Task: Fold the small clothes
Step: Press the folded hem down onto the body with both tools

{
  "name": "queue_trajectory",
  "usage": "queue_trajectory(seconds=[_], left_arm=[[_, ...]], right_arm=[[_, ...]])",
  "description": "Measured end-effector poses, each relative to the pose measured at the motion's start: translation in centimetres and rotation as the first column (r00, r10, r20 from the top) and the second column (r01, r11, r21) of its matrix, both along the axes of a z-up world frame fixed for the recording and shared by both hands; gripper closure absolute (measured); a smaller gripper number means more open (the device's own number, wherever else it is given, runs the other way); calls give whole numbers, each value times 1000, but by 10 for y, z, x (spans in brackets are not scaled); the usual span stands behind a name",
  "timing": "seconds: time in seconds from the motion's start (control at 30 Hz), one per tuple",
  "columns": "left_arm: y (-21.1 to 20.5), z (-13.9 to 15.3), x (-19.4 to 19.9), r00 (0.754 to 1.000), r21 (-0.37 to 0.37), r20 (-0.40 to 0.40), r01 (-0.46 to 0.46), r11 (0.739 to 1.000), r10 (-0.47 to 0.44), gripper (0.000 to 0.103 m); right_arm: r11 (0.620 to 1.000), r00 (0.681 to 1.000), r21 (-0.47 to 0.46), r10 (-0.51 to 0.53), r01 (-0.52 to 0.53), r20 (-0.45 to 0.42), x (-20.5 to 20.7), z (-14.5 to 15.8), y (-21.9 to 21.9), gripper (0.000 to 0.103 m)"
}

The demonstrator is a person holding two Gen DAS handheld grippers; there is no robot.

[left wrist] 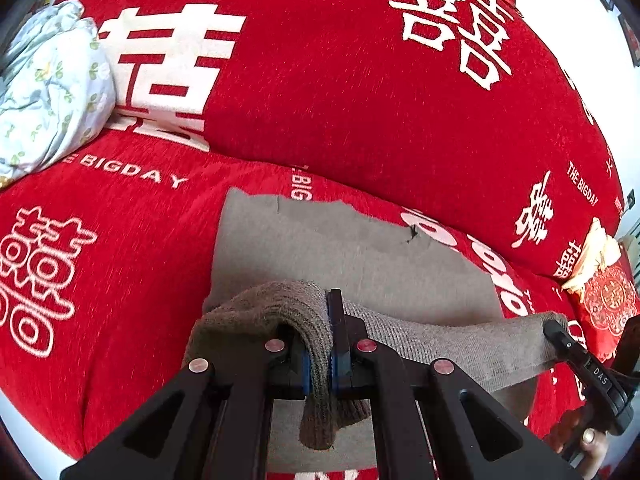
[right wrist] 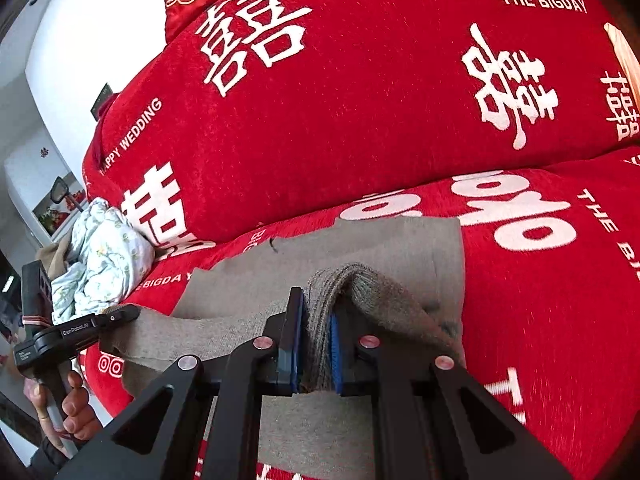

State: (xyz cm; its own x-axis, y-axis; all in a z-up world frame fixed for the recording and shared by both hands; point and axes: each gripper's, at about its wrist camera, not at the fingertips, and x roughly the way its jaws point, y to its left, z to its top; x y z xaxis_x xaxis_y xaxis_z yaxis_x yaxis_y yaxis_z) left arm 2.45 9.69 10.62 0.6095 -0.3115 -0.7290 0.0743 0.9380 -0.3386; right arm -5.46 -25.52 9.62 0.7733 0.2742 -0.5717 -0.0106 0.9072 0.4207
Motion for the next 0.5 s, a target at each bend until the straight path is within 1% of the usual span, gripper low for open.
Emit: queue_trajectory(seconds=[0.13, 0.3, 0.5], left_arm=[[-7, 6, 17, 1000, 11, 0, 3, 1000, -3, 96], [-17, 13, 37, 1000, 43, 7, 12, 999, -12, 96], [-25, 12, 66, 1000, 68, -10, 16, 998, -15, 96]], right_arm=[[1000, 1000, 4, -7, 7, -9, 17, 1, -4, 90], [1000, 1000, 3, -12, 12, -20, 38, 2, -9, 90], [1000, 999, -4, -21, 20, -41, 66, 0, -14, 90]])
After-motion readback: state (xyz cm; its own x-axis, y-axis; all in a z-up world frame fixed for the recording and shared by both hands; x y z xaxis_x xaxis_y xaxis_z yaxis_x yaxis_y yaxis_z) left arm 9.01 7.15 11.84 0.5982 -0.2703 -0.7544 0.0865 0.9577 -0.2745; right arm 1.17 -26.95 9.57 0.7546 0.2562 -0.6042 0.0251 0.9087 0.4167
